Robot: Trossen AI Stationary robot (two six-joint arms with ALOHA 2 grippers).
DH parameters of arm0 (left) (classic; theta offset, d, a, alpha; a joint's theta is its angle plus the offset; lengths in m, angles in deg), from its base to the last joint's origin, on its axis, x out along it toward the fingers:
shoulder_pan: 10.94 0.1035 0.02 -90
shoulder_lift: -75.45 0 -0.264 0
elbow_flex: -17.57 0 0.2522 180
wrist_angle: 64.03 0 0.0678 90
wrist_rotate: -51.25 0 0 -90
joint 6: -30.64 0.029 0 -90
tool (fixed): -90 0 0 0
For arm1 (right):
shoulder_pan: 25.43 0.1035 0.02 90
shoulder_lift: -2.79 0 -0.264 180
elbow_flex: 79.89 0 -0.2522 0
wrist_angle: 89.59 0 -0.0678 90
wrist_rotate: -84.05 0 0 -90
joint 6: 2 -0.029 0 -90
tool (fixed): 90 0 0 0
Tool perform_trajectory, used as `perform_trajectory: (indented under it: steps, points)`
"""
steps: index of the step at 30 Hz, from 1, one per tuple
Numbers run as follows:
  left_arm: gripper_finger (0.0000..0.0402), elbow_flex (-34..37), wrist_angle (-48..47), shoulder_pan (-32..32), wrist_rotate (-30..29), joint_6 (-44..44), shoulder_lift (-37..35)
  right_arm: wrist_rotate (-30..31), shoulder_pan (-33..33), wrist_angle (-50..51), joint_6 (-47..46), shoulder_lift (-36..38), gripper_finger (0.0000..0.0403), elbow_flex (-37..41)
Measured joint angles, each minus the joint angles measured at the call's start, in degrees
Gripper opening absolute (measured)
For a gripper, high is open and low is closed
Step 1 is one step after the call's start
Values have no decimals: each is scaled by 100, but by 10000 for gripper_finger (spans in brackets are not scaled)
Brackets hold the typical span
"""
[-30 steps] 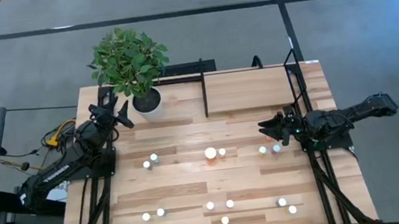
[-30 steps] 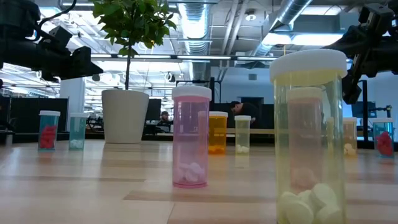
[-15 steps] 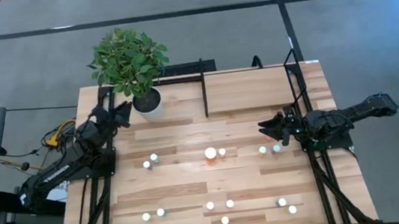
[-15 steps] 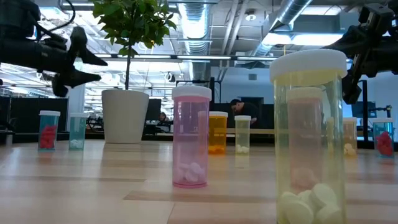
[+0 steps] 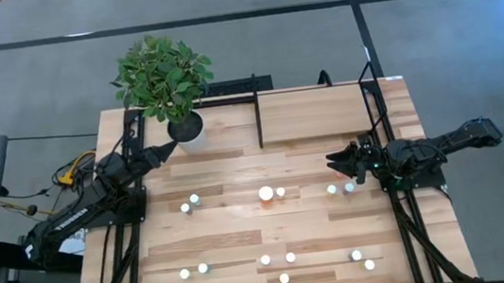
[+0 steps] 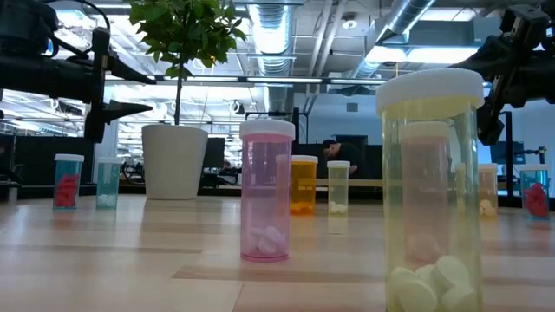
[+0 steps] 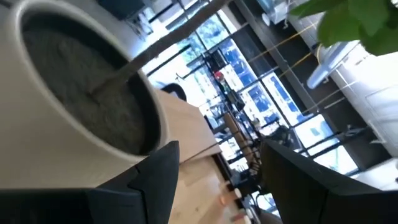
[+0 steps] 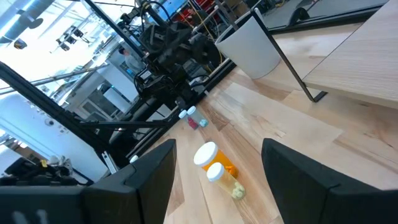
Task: Pick and place medicine bottles onto shelf by color
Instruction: Move the green pill bottle to the top center of the table
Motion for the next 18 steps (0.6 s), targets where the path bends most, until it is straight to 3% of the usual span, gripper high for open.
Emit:
perform_trajectory:
  steps: [12,18]
  points:
    - [215,0,-56,0,-179,44,-2,0,0,0,0,0,260,0]
    - [215,0,-40,9,-439,-465,-2,0,1,2,0,1,260,0]
